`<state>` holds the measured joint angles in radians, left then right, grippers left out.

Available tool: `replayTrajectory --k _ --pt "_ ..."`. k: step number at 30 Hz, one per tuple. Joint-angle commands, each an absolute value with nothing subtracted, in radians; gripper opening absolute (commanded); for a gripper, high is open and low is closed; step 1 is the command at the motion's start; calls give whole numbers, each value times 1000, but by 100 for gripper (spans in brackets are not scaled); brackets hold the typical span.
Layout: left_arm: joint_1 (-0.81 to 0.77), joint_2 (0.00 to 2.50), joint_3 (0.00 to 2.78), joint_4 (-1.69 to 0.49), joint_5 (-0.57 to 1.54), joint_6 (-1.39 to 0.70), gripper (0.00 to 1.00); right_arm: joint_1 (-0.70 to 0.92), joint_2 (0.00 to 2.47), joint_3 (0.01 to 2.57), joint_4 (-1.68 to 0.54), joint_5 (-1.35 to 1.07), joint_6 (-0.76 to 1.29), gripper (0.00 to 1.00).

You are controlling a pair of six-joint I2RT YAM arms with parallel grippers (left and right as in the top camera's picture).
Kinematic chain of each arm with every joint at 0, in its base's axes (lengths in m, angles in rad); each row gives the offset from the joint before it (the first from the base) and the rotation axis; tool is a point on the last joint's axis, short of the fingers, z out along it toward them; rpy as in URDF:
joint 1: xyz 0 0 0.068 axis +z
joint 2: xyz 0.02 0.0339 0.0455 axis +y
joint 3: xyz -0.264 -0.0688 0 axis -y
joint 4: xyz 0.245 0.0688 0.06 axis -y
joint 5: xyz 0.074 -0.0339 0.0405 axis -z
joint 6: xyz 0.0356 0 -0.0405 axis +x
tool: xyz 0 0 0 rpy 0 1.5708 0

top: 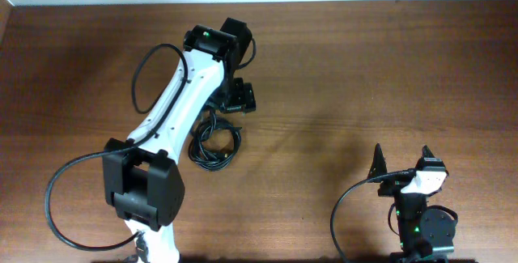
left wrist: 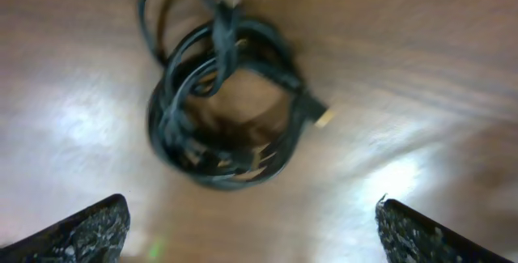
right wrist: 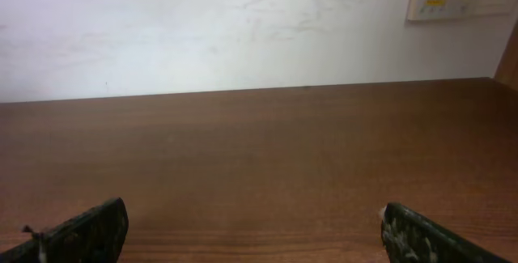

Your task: Untangle cables

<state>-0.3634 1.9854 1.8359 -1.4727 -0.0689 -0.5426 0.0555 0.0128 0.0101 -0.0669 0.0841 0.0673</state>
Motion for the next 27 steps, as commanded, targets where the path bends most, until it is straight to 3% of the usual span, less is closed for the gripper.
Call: replayTrajectory --k 1,10,15,17,24,27 --pt "-295 1988 1830 -1488 -147 -594 99 50 4 6 -75 79 63 99" --pt "-146 1988 1825 -1462 -222 -398 99 50 4 6 -75 79 63 99" --pt "-111 1988 1768 -1365 -225 -92 99 50 4 6 -73 79 63 99" --pt "-110 1988 1689 -1274 -208 134 99 50 4 6 -73 79 63 99" --pt "-118 1990 1538 -1086 7 553 99 52 4 6 -76 51 63 99" --pt "-120 1996 1515 -1047 60 757 88 52 4 6 -76 52 63 99"
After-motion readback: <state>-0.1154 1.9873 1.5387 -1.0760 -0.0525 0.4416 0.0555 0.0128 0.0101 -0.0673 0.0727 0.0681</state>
